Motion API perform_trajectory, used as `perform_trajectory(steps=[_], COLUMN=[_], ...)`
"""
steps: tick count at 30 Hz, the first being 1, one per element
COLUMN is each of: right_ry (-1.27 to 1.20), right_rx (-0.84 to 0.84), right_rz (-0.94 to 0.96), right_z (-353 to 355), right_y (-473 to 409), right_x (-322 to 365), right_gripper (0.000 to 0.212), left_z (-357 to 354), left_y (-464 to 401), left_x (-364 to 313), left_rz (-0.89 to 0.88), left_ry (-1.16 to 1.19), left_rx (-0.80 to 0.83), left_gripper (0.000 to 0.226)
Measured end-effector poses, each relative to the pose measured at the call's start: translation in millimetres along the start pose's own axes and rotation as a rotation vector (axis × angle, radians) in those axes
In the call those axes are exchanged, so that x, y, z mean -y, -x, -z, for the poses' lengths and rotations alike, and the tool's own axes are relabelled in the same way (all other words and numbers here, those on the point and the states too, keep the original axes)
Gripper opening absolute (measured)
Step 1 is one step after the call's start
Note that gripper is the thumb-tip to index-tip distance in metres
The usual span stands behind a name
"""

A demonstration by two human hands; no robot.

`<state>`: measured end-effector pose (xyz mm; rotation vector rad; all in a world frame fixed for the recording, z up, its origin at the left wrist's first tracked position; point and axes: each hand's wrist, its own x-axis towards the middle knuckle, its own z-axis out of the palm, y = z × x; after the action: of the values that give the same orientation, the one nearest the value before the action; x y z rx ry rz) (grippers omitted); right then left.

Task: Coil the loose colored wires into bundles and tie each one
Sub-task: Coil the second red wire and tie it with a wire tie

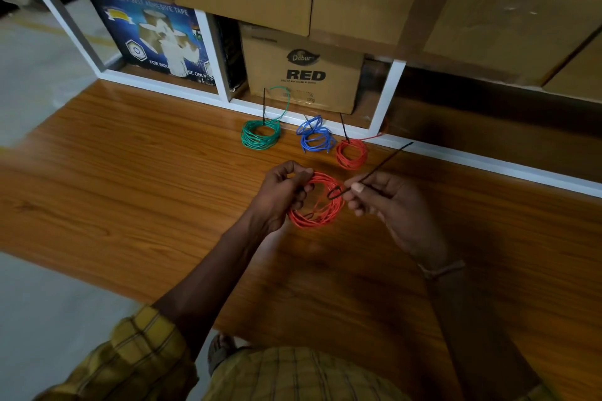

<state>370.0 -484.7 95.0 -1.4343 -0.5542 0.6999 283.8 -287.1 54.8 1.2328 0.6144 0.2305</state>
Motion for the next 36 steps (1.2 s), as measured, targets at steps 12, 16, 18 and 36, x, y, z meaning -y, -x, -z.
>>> perform_trajectory(steps=[12, 16, 18, 36], right_ry=[0.365, 0.387, 0.411, 0.362], right_rx=[-0.009, -0.079, -0.162, -0.398], right_rz=[0.004, -0.004, 0.027, 0.365], right_z=[-18.4, -20.5, -23.4, -38.8], right_y=[-6.2, -8.5, -8.2, 0.8], right_x=[-17.4, -29.1, -33.0, -32.9], right_gripper=[0.007, 0.01, 0.011, 0.019], left_z=[-18.2, -20.9, -23.5, -26.9], left_y=[8.6, 7.8, 7.7, 4.6], left_x=[-10.1, -11.6, -12.0, -34.4], left_rz=[0.028, 0.031, 0.034, 0.164], left_ry=[0.023, 0.015, 0.016, 0.098], left_rx=[-0.036, -0.026, -0.021, 0.086], left_gripper=[0.022, 0.019, 0.018, 0.018])
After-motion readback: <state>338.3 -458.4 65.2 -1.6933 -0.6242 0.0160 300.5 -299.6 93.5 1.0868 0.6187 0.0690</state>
